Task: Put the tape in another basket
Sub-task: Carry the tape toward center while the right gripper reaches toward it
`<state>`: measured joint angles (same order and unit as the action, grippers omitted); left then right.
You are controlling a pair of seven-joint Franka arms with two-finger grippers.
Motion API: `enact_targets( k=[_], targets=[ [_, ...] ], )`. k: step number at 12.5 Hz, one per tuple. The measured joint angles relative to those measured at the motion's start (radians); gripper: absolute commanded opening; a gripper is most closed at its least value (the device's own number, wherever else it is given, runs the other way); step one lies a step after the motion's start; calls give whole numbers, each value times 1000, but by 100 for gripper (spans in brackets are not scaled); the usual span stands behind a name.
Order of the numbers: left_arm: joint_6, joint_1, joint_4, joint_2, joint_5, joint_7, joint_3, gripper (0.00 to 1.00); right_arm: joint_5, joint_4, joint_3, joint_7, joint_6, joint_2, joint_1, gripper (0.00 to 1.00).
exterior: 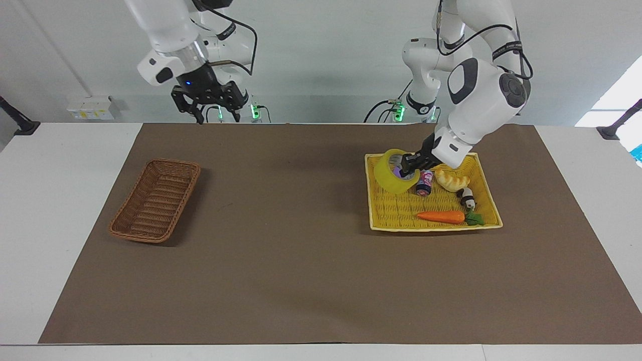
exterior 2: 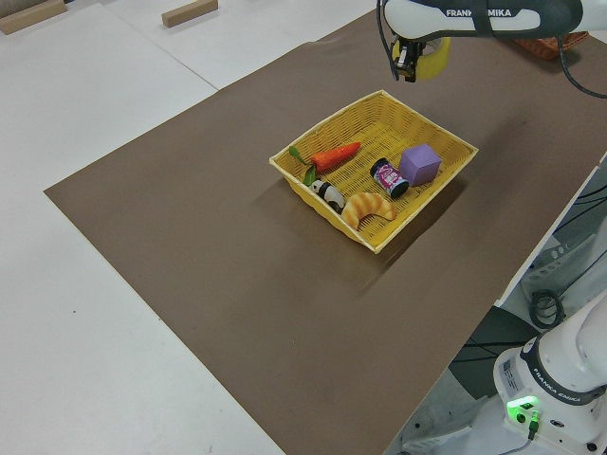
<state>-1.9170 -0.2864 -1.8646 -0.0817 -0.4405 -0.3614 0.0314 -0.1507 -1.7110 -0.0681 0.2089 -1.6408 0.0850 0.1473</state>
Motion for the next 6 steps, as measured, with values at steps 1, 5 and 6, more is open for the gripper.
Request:
enact_targets(
  k=[1,5,6],
  targets=[
    [-39,-38,-15,0,-31,0,1,0,-32,-11,-2,2,-40,-22,47,100],
    [-230,-211,-75,-17,-120,-5,4,0,-164,-19,-4,4,-115,-99,160,100],
    [-259,-238,-78,-22,-140,-9,5,0,-201,-21,-3,4,-134,-115,173,100]
  ],
)
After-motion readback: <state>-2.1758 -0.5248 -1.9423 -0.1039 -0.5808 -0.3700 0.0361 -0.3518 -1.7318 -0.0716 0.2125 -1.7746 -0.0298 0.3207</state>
